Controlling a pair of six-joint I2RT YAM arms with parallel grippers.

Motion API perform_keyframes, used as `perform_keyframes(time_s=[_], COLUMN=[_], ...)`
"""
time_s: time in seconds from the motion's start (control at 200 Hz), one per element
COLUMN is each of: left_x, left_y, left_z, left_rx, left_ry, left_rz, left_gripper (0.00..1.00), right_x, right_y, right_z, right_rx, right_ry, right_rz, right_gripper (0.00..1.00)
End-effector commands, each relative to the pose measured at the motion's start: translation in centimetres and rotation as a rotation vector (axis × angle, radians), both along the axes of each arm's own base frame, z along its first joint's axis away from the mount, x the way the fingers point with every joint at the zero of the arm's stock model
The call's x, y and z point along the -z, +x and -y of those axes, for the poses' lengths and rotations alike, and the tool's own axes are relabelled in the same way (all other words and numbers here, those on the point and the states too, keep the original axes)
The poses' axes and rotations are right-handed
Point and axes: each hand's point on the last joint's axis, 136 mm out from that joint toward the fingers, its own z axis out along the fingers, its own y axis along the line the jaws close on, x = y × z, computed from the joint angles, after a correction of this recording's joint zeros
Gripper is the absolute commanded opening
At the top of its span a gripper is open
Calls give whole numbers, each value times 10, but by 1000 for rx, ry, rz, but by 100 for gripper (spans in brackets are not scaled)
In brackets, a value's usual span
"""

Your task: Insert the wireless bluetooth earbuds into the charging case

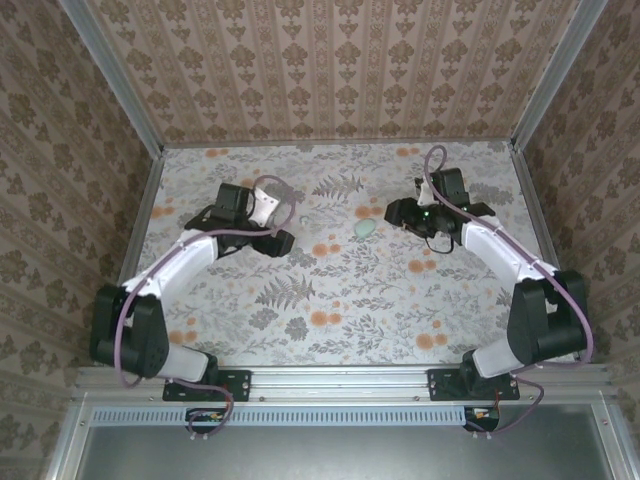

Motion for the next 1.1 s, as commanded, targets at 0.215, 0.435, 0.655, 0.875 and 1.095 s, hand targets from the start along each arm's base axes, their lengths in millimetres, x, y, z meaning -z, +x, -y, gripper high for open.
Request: perform_keyframes(time_s=[0.215, 0.435, 0.655, 0.875, 1.095], left_x=[34, 62, 75, 90, 99], left_y=[14, 15, 16, 19, 18], left_z=[-8, -2, 8, 10, 13], left_rx=[96, 139, 178, 197, 220], left_ry=[176, 202, 237, 301, 323], left_rz=[-107, -236, -253, -263, -278], left_gripper=[84, 71, 70, 71, 71], right_x=[7, 6, 4, 3, 4], right_y=[-34, -34, -31, -30, -31], right_z=[-1, -1, -1, -1, 0], right_rx=[-13, -25, -25, -18, -18], right_ry=[8, 3, -4, -2, -2], right_rz=[-39, -33, -26, -25, -30], right_gripper=[55, 54, 54, 54, 54])
